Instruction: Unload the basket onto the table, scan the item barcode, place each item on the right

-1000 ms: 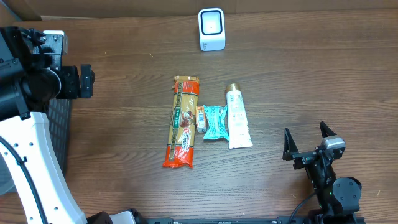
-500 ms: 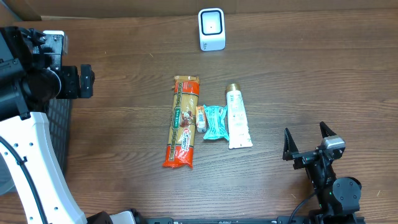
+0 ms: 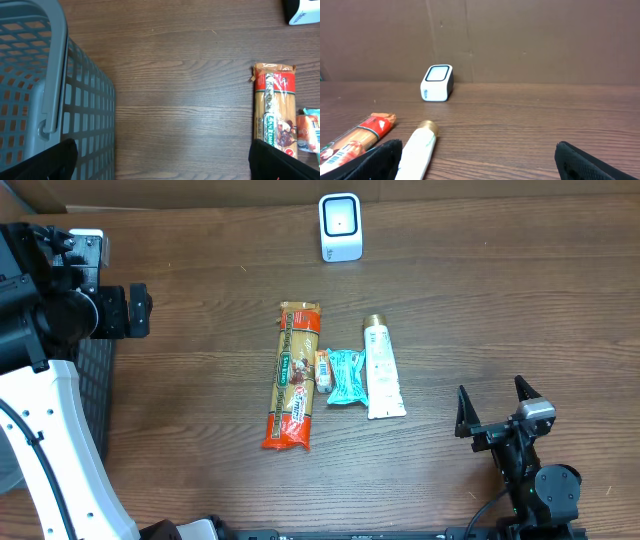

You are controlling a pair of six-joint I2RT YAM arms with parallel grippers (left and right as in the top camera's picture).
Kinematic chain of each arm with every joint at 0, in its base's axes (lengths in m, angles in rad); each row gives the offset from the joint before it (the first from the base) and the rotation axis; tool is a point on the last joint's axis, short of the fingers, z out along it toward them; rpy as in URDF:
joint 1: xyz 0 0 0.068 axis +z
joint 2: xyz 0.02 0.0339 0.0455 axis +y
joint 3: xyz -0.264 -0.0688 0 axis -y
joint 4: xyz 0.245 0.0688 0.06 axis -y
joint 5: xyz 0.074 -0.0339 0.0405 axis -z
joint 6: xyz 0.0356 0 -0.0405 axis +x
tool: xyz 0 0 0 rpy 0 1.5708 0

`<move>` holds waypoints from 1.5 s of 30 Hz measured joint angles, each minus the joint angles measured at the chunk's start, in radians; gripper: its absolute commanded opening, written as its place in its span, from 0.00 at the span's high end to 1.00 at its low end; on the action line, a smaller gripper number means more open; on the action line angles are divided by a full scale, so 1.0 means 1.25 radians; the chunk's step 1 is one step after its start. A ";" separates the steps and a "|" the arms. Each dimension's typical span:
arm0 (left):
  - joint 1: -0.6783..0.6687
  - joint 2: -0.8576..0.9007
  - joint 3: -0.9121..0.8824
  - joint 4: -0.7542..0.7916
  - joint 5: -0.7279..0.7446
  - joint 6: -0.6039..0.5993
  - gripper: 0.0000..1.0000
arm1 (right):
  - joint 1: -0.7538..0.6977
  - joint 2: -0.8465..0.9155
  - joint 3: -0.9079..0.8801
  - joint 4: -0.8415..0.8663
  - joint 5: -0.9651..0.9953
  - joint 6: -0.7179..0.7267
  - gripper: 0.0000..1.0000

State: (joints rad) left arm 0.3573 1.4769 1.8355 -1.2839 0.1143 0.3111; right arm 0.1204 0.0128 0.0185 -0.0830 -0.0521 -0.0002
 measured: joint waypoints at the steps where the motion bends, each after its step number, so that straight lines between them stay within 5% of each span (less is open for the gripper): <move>1: 0.000 0.000 0.000 0.000 0.000 0.000 0.00 | 0.000 0.000 0.000 0.000 0.002 0.000 0.00; 15: 0.000 0.000 0.000 0.000 0.000 0.000 0.00 | 0.000 0.000 0.010 -0.047 -0.007 0.001 0.00; 27: 0.000 0.000 0.000 -0.001 0.000 0.000 0.00 | 0.000 0.066 0.190 -0.164 -0.066 0.014 0.00; 45: 0.000 0.000 0.000 -0.002 0.000 0.000 0.00 | 0.000 0.389 0.358 -0.203 -0.255 0.024 0.00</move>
State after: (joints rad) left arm 0.3573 1.4769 1.8355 -1.2869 0.1146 0.3111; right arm 0.1204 0.4995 0.4656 -0.3367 -0.3714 0.0303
